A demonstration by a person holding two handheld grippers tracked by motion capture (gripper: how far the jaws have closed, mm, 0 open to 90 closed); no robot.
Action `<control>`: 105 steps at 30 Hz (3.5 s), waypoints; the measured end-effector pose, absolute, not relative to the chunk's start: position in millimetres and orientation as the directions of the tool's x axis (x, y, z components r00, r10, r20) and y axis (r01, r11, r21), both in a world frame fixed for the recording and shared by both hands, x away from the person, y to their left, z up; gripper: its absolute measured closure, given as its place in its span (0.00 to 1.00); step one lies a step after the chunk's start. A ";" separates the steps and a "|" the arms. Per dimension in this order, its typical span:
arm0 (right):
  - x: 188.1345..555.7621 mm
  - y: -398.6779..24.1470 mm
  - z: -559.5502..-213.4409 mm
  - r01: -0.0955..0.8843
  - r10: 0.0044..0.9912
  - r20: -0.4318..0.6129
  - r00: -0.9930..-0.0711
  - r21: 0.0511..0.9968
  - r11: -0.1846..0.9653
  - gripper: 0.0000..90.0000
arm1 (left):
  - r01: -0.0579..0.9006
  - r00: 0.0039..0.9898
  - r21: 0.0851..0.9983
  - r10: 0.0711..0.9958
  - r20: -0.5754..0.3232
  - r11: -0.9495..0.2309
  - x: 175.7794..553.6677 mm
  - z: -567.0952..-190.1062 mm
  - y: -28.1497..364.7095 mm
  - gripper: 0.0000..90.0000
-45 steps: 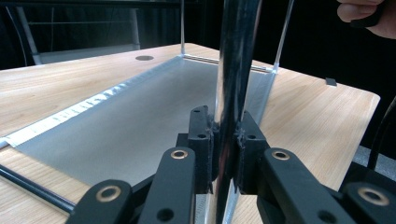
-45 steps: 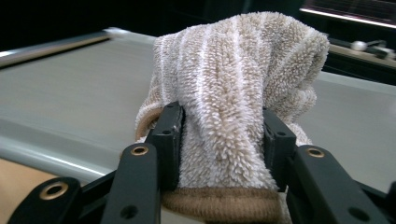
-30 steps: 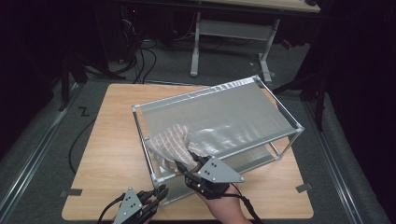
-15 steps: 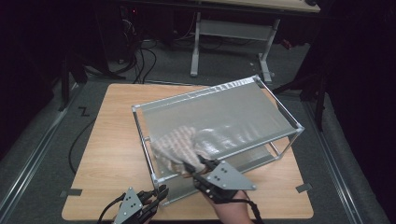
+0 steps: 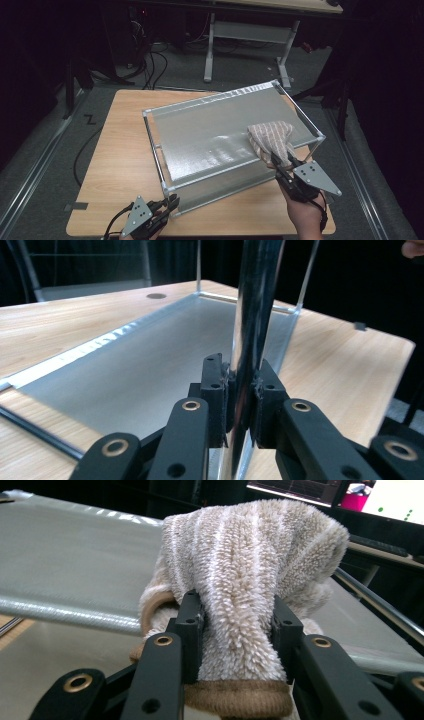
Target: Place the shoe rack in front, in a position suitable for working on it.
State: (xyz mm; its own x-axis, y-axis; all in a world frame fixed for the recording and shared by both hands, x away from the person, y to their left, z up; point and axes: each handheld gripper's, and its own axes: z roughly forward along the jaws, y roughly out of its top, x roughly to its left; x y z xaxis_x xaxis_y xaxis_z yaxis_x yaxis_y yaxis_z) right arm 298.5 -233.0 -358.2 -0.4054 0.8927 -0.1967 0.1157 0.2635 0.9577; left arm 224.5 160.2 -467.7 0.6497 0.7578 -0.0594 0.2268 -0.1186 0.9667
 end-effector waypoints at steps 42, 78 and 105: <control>277.4 -220.4 -462.0 0.328 0.800 -0.141 -0.583 0.860 0.391 0.74 | 0.222 0.354 0.973 0.935 -0.022 -0.061 253.1 -472.5 259.3 0.88; 332.1 -254.2 -490.3 0.545 0.925 -0.126 -0.359 0.777 0.317 0.74 | 0.223 0.331 0.971 0.944 0.004 -0.083 252.2 -472.2 269.2 0.89; 360.2 -251.9 -462.5 0.464 0.936 -0.138 -0.323 0.839 0.284 0.73 | 0.193 0.428 0.973 0.903 0.031 -0.125 250.0 -473.2 261.6 0.89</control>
State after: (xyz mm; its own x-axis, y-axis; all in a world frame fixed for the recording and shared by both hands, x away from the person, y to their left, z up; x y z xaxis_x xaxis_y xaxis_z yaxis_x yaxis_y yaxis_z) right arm 360.2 -251.9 -462.5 -0.3232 0.9362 -0.1377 0.4644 0.2837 0.8389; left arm 250.0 261.6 -473.2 0.4281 0.9032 0.0314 0.1932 -0.1254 0.9731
